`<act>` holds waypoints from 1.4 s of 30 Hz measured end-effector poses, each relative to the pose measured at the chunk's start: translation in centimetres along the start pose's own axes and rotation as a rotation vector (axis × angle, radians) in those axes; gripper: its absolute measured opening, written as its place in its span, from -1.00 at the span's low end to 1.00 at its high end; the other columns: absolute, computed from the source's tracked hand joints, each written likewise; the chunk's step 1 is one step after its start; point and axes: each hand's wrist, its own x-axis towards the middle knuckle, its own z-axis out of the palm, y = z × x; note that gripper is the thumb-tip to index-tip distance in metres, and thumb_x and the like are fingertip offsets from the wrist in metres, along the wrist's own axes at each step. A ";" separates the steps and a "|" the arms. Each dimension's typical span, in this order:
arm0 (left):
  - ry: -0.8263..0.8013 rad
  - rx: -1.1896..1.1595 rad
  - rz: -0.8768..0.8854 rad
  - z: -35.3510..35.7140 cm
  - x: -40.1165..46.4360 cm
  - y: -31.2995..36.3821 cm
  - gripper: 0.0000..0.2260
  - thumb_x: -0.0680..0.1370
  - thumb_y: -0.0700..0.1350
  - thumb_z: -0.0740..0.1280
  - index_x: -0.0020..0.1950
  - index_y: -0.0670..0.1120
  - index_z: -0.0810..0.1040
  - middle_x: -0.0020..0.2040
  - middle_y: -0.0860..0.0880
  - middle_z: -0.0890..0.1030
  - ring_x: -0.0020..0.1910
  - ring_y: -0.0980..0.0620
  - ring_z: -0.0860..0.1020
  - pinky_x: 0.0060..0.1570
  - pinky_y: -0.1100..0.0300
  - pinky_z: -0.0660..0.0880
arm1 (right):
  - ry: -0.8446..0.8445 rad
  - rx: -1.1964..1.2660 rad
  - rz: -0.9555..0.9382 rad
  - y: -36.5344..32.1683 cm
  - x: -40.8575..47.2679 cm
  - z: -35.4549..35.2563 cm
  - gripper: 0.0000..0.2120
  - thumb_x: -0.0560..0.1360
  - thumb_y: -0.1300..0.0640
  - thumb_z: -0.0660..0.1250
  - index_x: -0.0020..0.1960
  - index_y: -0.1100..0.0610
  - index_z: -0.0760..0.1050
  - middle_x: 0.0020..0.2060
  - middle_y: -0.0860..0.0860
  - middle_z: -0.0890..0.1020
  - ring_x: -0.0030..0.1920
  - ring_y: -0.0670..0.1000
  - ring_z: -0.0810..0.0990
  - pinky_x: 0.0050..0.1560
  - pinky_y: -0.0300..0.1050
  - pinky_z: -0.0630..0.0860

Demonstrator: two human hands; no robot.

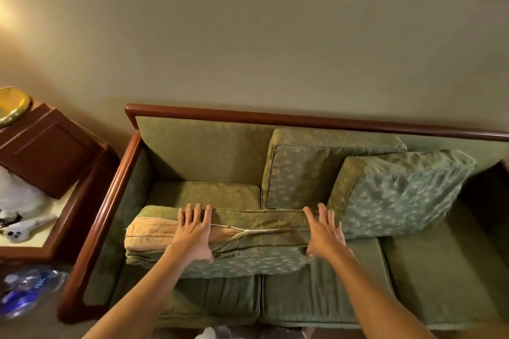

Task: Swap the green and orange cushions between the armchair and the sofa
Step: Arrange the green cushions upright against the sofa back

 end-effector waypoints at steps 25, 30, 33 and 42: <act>0.436 -0.532 0.284 -10.0 -8.0 12.1 -0.22 0.34 0.05 0.60 0.50 0.27 0.34 0.38 0.14 0.44 0.25 0.18 0.49 0.20 0.15 0.47 | 0.291 0.263 -0.846 1.6 -7.6 -13.5 0.24 0.24 -0.36 0.49 0.59 -0.01 -0.24 0.51 -0.07 0.09 0.50 -0.03 0.01 0.56 0.02 -0.11; 0.479 -0.724 0.098 -6.0 -8.4 4.5 -0.10 0.24 0.26 0.59 0.41 0.58 0.12 0.32 0.42 0.45 0.28 0.32 0.49 0.17 0.42 0.47 | 0.183 0.048 -0.503 6.4 -2.8 -9.6 0.21 0.27 -0.28 0.52 0.58 -0.04 -0.25 0.56 -0.04 0.07 0.55 0.03 0.01 0.55 0.18 -0.17; 0.269 -0.828 -0.012 -7.2 -9.3 -0.1 0.07 0.08 0.26 0.62 0.30 0.70 -0.05 0.27 0.50 0.43 0.24 0.37 0.43 0.22 0.49 0.33 | 0.171 0.173 -0.408 10.9 -1.1 -8.4 0.07 0.23 -0.19 0.55 0.53 -0.22 -0.05 0.45 -0.12 0.21 0.47 0.02 0.21 0.51 0.09 0.14; 0.101 -0.534 -0.192 -11.3 -5.2 -0.7 0.35 0.11 0.34 0.62 0.62 -0.11 -0.10 0.60 -0.01 -0.03 0.53 -0.06 0.17 0.53 0.08 0.16 | 0.122 0.975 -0.481 9.0 0.5 -5.8 0.20 0.09 0.07 0.75 0.52 -0.11 0.09 0.30 -0.29 0.46 0.31 -0.26 0.44 0.26 -0.22 0.48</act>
